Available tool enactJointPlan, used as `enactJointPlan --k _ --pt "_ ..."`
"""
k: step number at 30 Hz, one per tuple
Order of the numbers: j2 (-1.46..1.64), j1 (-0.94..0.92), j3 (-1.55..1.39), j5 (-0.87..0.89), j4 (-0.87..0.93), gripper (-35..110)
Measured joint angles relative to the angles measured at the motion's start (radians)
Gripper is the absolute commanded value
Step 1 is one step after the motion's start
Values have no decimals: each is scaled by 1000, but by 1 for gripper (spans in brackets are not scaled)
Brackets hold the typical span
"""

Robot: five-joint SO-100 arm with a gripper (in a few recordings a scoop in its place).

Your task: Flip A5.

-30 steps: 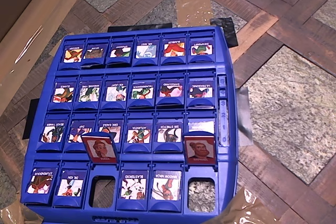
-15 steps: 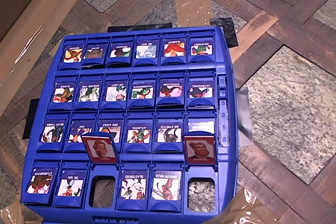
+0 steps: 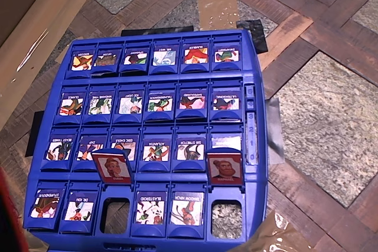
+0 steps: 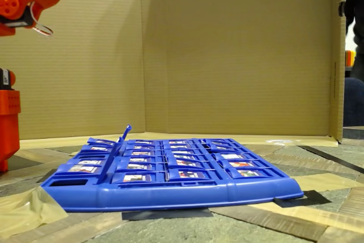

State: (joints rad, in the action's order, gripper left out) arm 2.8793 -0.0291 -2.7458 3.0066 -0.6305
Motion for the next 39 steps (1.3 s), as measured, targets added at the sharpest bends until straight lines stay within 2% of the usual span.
enactJointPlan --k 17,28,39 --pt "-250 -127 198 2 282 0" --pt "-391 -249 316 -32 569 0" --pt "-657 -328 477 -120 847 0"
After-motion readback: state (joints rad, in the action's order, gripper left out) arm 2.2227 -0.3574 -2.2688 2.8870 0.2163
